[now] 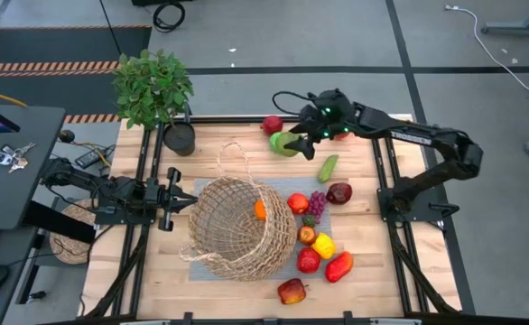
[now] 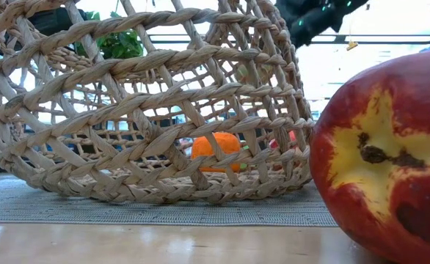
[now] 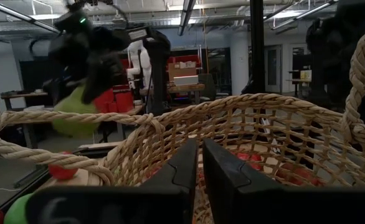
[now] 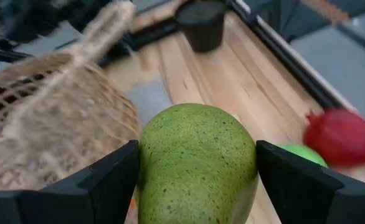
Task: Build produce basket
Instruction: Put the pear into the brown basket
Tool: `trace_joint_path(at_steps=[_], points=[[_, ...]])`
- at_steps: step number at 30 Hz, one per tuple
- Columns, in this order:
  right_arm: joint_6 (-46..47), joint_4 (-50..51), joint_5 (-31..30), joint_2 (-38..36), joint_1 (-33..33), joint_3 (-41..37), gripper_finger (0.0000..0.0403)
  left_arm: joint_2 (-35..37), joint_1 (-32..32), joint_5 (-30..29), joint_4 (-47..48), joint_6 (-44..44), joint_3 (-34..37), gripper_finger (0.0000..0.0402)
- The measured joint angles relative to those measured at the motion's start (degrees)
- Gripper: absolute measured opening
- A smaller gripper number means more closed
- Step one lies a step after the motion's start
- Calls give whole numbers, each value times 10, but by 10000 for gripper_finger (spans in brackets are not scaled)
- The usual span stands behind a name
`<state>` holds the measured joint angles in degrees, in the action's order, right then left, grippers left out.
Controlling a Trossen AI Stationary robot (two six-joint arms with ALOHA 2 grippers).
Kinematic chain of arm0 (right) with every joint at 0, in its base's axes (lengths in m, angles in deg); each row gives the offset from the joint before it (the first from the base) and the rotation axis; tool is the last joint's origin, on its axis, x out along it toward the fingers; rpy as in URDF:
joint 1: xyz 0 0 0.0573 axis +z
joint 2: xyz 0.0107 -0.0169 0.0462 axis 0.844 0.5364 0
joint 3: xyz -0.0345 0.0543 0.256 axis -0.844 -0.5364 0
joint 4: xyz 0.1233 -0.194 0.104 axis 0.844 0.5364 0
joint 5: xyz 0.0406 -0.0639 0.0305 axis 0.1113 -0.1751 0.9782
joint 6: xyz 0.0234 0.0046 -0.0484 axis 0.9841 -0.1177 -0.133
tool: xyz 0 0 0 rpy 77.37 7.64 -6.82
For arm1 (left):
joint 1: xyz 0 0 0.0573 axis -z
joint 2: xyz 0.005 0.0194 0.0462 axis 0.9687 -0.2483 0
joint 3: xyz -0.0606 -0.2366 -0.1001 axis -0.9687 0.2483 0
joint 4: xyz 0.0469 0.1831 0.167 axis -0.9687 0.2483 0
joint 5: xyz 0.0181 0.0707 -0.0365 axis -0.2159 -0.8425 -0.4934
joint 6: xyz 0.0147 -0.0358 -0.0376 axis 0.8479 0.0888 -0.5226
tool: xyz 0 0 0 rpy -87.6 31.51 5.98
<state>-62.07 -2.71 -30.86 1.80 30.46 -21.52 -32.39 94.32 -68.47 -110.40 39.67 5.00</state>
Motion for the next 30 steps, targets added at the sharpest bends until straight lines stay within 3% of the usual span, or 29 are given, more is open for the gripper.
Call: trace_joint_path(at_steps=[11, 30], points=[[-3, -85, -48, -22, 114, 0, 316, 0, 0, 0, 0, 0, 0, 33], [-28, -116, -48, -24, 175, 46, 316, 0, 0, 0, 0, 0, 0, 31]])
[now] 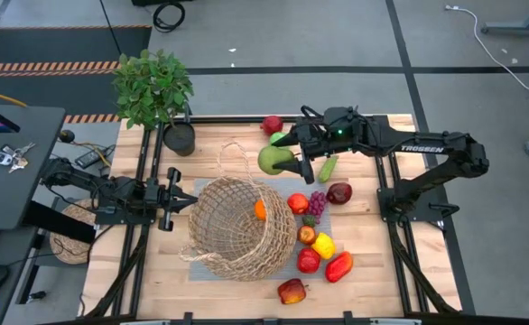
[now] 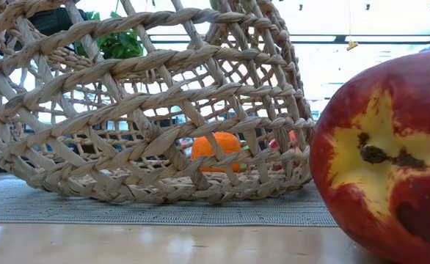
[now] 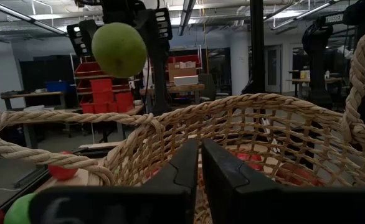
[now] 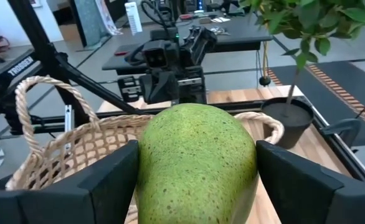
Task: Build produce basket
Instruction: Put the pear into the brown basket
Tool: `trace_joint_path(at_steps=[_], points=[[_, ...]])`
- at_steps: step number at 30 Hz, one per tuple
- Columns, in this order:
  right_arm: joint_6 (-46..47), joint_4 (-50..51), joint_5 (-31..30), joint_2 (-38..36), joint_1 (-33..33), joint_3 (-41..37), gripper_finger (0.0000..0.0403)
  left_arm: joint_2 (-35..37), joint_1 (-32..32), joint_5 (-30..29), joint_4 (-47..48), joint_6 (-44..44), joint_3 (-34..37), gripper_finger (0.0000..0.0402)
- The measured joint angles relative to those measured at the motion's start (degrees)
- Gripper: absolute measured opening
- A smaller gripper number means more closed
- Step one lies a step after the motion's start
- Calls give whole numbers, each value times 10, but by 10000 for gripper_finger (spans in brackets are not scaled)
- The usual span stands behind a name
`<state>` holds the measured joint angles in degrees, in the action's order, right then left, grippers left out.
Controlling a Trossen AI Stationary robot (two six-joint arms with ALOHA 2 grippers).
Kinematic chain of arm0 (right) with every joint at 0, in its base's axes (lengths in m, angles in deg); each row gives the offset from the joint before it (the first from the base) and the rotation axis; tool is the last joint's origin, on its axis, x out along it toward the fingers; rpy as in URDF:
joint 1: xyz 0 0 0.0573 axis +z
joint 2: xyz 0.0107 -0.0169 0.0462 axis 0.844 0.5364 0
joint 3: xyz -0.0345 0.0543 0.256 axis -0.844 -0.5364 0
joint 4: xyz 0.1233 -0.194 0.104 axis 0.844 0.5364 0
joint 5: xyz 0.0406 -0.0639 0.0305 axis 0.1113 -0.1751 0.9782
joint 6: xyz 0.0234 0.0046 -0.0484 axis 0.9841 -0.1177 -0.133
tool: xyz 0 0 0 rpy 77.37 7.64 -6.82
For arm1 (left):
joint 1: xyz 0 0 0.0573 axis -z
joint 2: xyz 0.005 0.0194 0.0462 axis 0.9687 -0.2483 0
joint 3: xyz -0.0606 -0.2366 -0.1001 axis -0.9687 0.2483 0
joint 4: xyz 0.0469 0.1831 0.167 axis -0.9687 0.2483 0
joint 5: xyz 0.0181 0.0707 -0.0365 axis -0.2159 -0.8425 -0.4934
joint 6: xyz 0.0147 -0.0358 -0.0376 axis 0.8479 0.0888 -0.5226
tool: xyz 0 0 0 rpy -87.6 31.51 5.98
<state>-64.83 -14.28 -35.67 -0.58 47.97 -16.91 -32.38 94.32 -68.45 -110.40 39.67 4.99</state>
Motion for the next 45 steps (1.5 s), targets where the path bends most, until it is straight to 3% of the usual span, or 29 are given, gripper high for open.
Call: trace_joint_path(at_steps=[13, 30, 45], points=[[-13, -26, 0, 0, 48, 0, 316, 0, 0, 0, 0, 0, 0, 28], [-14, -52, 4, 6, 51, 0, 316, 0, 0, 0, 0, 0, 0, 26], [-70, -95, -14, 13, 54, 1, 316, 0, 0, 0, 0, 0, 0, 34]])
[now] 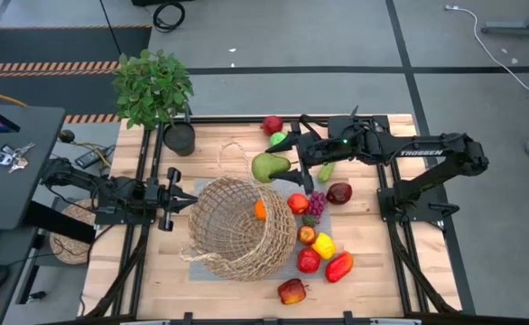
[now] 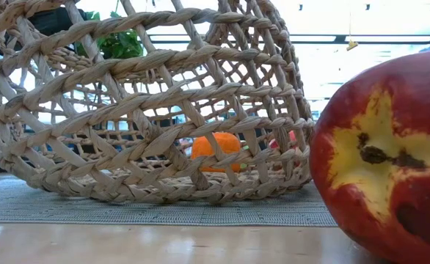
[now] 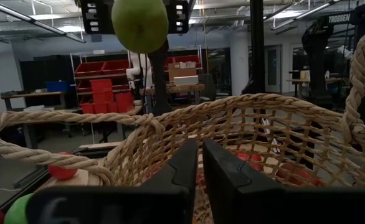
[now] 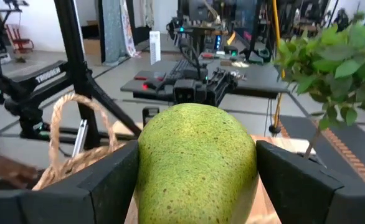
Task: Build produce basket
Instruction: Put the pear into the brown basket
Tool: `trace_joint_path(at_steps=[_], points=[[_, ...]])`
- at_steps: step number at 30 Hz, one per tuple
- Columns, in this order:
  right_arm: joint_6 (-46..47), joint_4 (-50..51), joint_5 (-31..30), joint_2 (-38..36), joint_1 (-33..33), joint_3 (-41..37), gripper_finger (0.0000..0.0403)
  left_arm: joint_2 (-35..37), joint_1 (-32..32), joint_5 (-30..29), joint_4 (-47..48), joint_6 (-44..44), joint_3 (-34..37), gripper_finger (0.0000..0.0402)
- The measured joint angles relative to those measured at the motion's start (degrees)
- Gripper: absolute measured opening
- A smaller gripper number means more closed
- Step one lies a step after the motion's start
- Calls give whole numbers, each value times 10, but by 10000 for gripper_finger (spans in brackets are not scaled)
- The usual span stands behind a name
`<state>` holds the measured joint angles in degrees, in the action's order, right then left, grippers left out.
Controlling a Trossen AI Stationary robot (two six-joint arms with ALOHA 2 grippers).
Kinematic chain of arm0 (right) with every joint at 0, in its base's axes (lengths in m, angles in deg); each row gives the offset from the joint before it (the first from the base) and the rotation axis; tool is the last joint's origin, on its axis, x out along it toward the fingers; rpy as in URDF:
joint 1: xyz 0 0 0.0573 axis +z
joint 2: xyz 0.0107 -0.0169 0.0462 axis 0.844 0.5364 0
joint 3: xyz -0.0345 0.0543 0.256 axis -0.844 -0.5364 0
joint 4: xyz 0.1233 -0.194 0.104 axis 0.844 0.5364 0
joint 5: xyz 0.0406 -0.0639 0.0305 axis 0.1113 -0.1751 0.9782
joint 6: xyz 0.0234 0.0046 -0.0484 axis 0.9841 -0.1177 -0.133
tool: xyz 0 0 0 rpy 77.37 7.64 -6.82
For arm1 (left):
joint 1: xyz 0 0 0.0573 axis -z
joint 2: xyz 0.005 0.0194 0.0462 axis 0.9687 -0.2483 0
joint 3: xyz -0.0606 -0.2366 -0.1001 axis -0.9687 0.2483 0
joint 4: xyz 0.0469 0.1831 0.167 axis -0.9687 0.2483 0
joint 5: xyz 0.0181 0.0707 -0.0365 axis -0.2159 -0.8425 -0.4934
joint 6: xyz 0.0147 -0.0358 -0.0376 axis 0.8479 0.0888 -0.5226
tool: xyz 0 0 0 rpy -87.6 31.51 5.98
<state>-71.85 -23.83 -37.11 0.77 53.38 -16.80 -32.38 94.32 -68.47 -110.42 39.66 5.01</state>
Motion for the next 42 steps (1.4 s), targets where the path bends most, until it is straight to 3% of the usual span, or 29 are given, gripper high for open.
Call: trace_joint_path(at_steps=[9, 12, 21, 31, 38, 42], points=[[11, 21, -5, 49, 9, 12, 316, 0, 0, 0, -1, 0, 0, 31], [16, 52, -30, 68, 13, 46, 316, 0, 0, 0, -1, 0, 0, 35], [3, 179, -29, 128, 36, 182, 316, 0, 0, 0, -1, 0, 0, 27], [2, 160, -29, 142, 26, 210, 316, -5, 0, 0, 0, 0, 0, 34], [24, 107, -29, 141, 55, 210, 316, -5, 0, 0, 1, 0, 0, 32], [25, 73, -60, 141, 67, 210, 316, -5, 0, 0, 0, 0, 0, 28]])
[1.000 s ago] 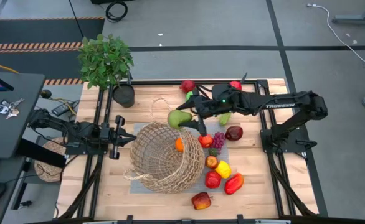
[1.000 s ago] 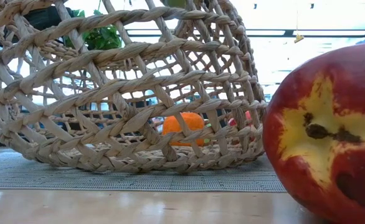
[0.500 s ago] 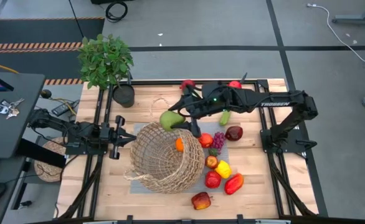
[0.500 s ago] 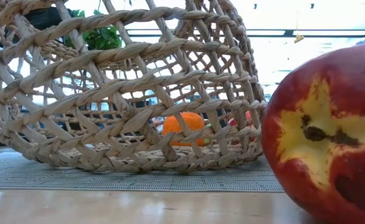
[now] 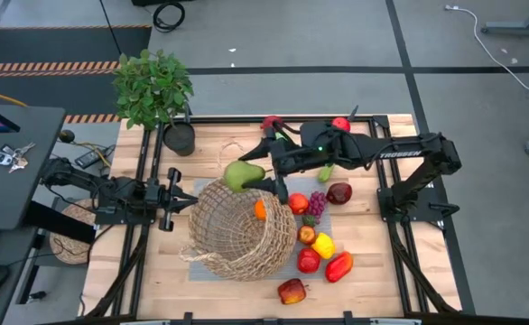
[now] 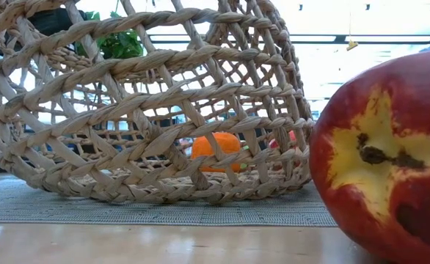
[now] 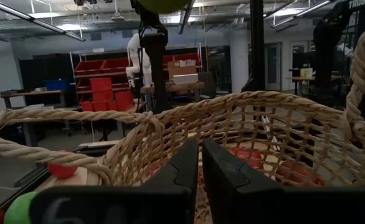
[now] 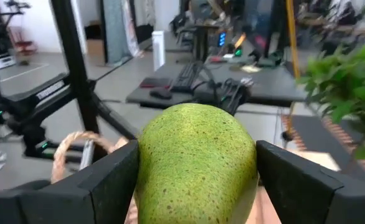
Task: Build produce basket
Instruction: Put the pear into the brown basket
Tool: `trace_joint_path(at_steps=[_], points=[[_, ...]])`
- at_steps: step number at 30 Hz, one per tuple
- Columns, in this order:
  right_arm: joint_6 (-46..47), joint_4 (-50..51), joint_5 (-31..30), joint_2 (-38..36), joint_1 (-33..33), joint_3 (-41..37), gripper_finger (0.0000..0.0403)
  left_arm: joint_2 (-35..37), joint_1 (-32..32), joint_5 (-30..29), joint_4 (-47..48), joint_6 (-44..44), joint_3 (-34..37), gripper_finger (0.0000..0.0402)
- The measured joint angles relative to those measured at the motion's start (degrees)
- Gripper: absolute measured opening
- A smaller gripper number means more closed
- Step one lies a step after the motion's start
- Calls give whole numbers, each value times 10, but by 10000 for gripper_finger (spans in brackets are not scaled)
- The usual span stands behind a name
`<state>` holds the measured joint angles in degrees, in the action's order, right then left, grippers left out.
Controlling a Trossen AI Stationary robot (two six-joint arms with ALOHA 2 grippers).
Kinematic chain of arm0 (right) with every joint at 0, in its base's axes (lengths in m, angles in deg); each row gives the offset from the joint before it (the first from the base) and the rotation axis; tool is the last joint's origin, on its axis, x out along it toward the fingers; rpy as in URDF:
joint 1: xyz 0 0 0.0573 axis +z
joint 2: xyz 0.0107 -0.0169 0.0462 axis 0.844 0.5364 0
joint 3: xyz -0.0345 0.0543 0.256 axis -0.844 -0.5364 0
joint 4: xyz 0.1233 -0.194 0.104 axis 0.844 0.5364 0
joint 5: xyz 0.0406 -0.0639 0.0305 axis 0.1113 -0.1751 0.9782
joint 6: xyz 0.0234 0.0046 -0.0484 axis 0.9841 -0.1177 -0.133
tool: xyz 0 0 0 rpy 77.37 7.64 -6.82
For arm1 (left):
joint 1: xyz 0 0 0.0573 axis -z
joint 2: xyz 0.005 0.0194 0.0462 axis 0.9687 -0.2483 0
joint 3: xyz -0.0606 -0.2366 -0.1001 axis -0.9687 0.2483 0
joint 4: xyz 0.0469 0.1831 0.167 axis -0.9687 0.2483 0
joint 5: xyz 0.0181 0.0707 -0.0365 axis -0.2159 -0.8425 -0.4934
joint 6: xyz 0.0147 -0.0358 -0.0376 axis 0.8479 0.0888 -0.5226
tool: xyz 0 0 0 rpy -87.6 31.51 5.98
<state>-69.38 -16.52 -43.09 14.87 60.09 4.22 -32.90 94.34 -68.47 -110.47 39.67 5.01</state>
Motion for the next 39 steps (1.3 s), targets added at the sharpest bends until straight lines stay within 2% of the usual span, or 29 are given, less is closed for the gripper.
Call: trace_joint_path(at_steps=[14, 27, 33, 39], points=[[16, -33, -17, 21, 34, 0, 316, 0, 0, 0, 0, 0, 0, 30], [42, -52, -105, 57, 75, 0, 316, -2, 0, 0, 0, 0, 0, 34], [74, -63, -104, 90, 77, 0, 316, -2, 0, 0, 1, 0, 0, 35], [53, -47, -84, 105, 71, 0, 316, -3, 0, 0, 0, 0, 0, 28]])
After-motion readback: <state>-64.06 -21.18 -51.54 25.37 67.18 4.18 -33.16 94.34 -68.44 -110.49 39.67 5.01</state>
